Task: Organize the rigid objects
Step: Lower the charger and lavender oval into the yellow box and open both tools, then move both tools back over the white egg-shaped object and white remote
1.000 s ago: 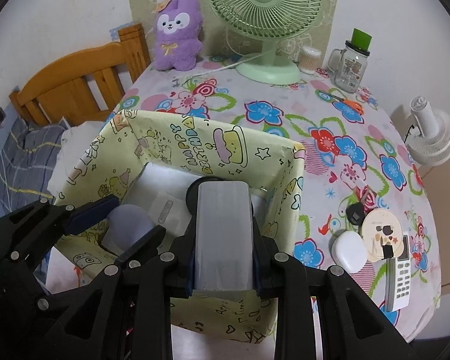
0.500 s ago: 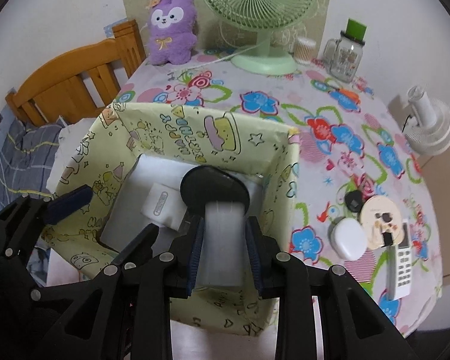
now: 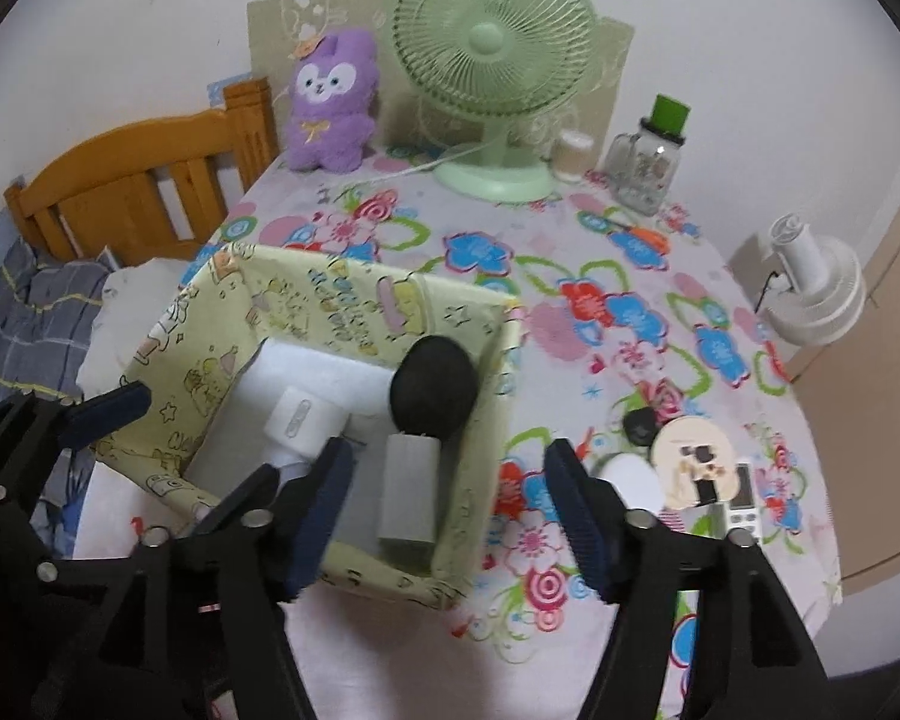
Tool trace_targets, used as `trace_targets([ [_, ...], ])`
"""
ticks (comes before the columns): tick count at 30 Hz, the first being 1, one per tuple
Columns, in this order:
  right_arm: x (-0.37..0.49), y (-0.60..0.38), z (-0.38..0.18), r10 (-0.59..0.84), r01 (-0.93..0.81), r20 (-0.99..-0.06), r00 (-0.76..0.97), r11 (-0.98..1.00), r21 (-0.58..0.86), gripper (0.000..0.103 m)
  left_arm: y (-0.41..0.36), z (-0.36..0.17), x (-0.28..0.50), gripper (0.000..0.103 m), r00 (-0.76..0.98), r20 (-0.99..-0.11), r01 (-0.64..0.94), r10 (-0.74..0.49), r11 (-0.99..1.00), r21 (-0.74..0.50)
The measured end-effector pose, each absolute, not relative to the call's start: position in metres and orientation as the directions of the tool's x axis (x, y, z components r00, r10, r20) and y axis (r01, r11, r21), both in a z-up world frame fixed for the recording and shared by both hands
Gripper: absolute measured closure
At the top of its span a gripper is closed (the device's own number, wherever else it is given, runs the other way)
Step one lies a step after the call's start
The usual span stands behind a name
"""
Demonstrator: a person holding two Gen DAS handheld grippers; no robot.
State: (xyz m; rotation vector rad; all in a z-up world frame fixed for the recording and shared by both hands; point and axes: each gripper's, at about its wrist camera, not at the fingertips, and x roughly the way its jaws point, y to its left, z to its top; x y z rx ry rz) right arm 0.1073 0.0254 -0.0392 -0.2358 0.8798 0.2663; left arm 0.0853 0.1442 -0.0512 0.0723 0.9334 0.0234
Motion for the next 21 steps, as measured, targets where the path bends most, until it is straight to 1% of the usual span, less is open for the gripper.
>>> trace_targets([
  [3, 0.104, 0.018, -0.035, 0.137, -0.320, -0.776, 0.615, 0.943, -0.087, 0.025, 0.138, -0.047, 0.081, 0.019, 0.607, -0.794, 0.032, 0.038, 0.997, 0.072],
  [6, 0.101, 0.013, -0.033, 0.141, -0.317, -0.771, 0.621, 0.945, -0.083, 0.022, 0.126, -0.043, 0.075, 0.018, 0.623, -0.782, 0.066, 0.019, 0.995, 0.077],
  [11, 0.096, 0.004, -0.030, 0.139, -0.314, -0.771, 0.621, 0.946, -0.083, 0.022, 0.110, -0.038, 0.069, 0.017, 0.638, -0.769, 0.089, 0.027, 0.990, 0.109],
  [14, 0.093, -0.003, -0.027, 0.127, -0.308, -0.769, 0.627, 0.947, -0.094, 0.022, 0.102, -0.036, 0.066, 0.014, 0.643, -0.766, 0.096, 0.019, 0.990, 0.104],
  [21, 0.087, -0.025, -0.022, 0.121, -0.293, -0.759, 0.639, 0.952, -0.095, 0.022, 0.082, -0.031, 0.062, 0.014, 0.652, -0.758, 0.116, 0.001, 0.988, 0.102],
])
